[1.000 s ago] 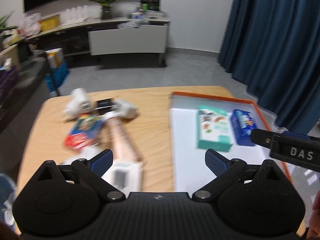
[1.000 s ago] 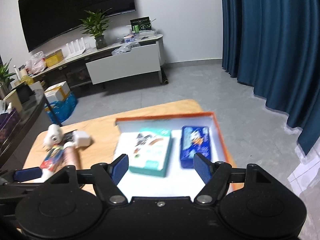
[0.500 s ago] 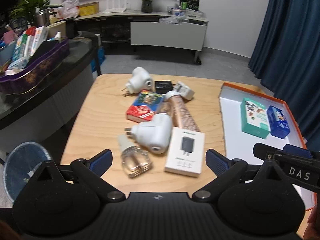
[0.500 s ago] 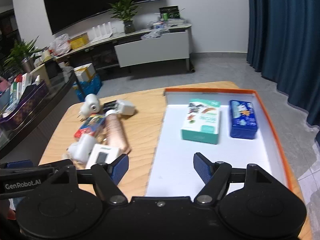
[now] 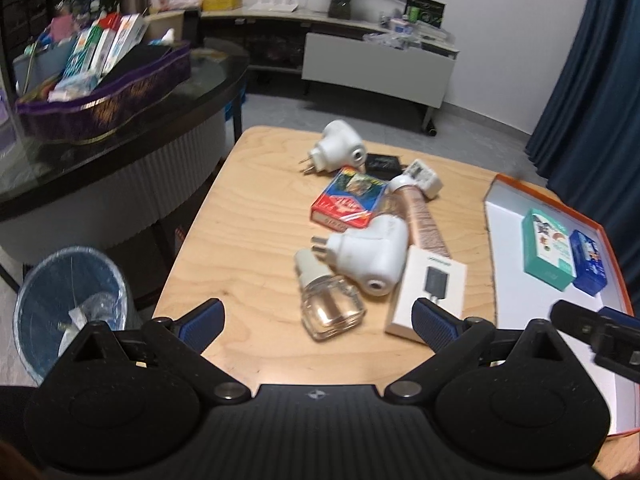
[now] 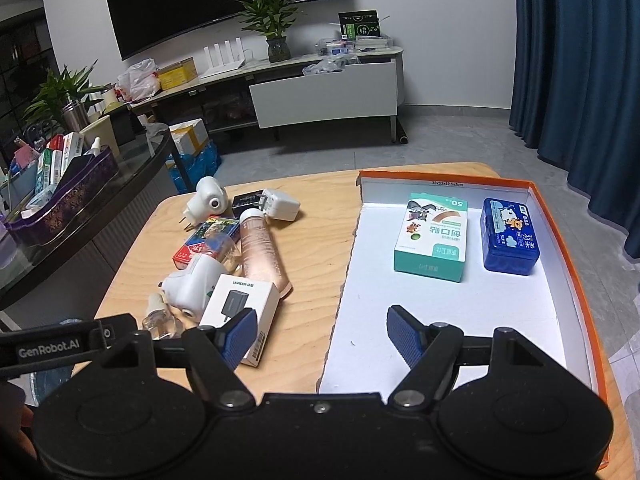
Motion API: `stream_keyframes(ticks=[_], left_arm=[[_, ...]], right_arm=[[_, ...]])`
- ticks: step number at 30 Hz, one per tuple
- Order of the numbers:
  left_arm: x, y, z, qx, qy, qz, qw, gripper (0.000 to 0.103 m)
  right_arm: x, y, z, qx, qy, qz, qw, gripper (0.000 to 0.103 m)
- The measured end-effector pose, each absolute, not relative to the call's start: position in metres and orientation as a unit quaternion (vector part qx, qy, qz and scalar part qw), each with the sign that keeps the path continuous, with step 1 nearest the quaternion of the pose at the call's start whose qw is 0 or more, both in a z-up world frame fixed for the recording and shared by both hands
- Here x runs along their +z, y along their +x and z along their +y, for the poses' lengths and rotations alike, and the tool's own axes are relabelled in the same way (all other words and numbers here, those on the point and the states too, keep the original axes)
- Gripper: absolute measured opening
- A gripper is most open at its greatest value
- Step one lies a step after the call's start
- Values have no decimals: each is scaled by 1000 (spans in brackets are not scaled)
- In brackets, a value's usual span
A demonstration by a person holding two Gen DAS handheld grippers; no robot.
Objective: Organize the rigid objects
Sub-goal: 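Withdraw both grippers back toward the cluttered table, then grasp the clear glass bottle with the left gripper while the right gripper grasps a white diffuser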
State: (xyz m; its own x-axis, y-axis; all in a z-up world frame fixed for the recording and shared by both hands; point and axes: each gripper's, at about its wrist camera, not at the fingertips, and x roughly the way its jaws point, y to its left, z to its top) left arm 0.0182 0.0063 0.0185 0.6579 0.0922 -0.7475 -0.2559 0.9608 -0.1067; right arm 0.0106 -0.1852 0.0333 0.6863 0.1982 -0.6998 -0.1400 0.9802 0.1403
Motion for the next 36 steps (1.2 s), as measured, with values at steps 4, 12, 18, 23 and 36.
stream_keyframes(ticks=[4,12,18,23,36], left_arm=[[8,21,12,105,-110,412,898,103],[-16,37,17,112,-119,426,890,103],[-34,53,17,112,-122,438,884,103],[-40,61,14,122,-105,428,889,97],[-35,37,27,78,-56,407,908,50]], right_arm=[[30,10,-185,96,35,387,916,85],[22,12,-185,101,35,393,913,85],[19,16,-187,100,39,394,913,85],[18,18,-187,100,40,394,913,85],[13,34,-152,191,3,392,900,85]])
